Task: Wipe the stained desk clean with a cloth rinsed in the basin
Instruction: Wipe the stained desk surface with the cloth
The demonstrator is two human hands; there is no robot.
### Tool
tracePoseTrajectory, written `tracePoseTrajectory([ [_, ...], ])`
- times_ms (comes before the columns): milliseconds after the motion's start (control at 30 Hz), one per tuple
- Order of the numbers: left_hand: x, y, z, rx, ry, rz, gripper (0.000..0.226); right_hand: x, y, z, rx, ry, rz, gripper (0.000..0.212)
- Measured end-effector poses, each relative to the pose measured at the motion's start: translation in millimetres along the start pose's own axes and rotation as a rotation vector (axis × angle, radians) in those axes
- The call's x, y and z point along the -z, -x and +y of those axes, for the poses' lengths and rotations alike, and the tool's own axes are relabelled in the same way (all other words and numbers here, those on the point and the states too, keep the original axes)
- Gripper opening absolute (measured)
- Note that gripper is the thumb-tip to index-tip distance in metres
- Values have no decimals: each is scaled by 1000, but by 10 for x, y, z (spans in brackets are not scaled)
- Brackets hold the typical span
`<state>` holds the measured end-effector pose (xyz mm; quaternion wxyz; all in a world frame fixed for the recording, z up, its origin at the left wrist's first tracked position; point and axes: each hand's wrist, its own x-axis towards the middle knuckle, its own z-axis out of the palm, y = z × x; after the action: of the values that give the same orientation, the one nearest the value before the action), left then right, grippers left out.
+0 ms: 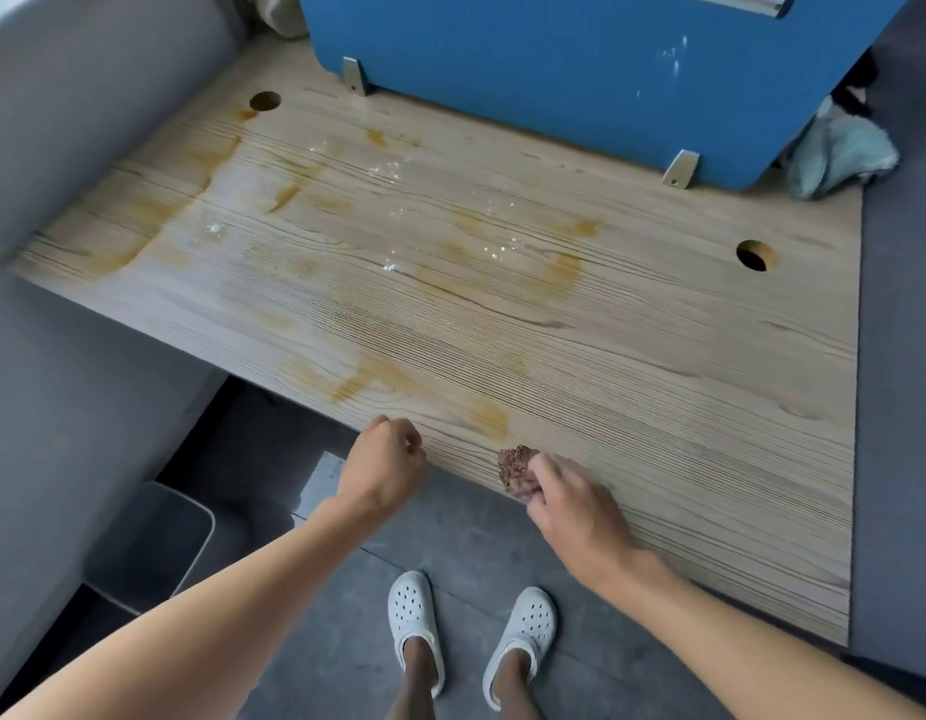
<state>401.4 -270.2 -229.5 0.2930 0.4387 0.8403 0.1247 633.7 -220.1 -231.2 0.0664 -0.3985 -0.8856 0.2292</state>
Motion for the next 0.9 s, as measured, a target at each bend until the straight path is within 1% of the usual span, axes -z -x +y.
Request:
tracePoseTrajectory([
  [67, 30, -42, -42, 27, -45, 17, 20, 168, -96, -68, -190, -247, 30, 15],
  [100, 38, -57, -66, -5, -119, -11, 22, 242, -164, -73, -276, -379, 44, 13],
  [133, 46, -66, -83, -62, -211, -53, 25, 302, -230, -52, -348, -490, 28, 19],
  [167, 48, -63, -96, -127, -300, -93, 29, 352, -280, -14, -404, -542, -13, 30],
  [200, 47, -60, -104, -185, -375, -127, 32, 397, -312, 30, -419, -474, -38, 43],
  [233, 49, -58, -103, -227, -434, -151, 34, 431, -322, 71, -399, -329, -24, 53],
  [267, 56, -60, -101, -249, -477, -177, 35, 455, -311, 87, -333, -168, 1, 56],
  [300, 68, -68, -91, -260, -507, -206, 37, 458, -280, 81, -230, -36, -1, 55],
  [333, 89, -77, -77, -269, -529, -244, 39, 440, -229, 56, -114, 61, -55, 54],
  [400, 160, -104, -39, -307, -579, -328, 47, 309, -98, 38, 80, 205, -253, 56],
  [433, 202, -118, -23, -328, -612, -363, 50, 228, -43, 44, 126, 280, -367, 55],
  [467, 243, -131, -9, -348, -644, -382, 53, 163, -7, 59, 156, 353, -436, 54],
  [533, 294, -147, -8, -376, -693, -387, 57, 46, 27, 131, 158, 475, -505, 59],
  [567, 304, -145, -5, -375, -702, -399, 60, -3, 34, 174, 163, 491, -504, 60],
  [633, 299, -143, 6, -358, -701, -448, 65, -40, 36, 228, 153, 517, -567, 60],
  [700, 299, -161, 20, -340, -703, -492, 70, -63, 7, 230, 181, 533, -559, 62],
  [800, 344, -227, 39, -317, -712, -538, 75, -31, -200, 120, 225, 456, -604, 76],
  [833, 356, -250, 42, -314, -717, -556, 76, -51, -287, 81, 234, 427, -581, 79],
  [867, 377, -268, 50, -315, -722, -573, 77, -55, -378, 34, 249, 411, -541, 77],
  [900, 402, -279, 57, -320, -729, -589, 77, -61, -444, 8, 252, 404, -516, 69],
])
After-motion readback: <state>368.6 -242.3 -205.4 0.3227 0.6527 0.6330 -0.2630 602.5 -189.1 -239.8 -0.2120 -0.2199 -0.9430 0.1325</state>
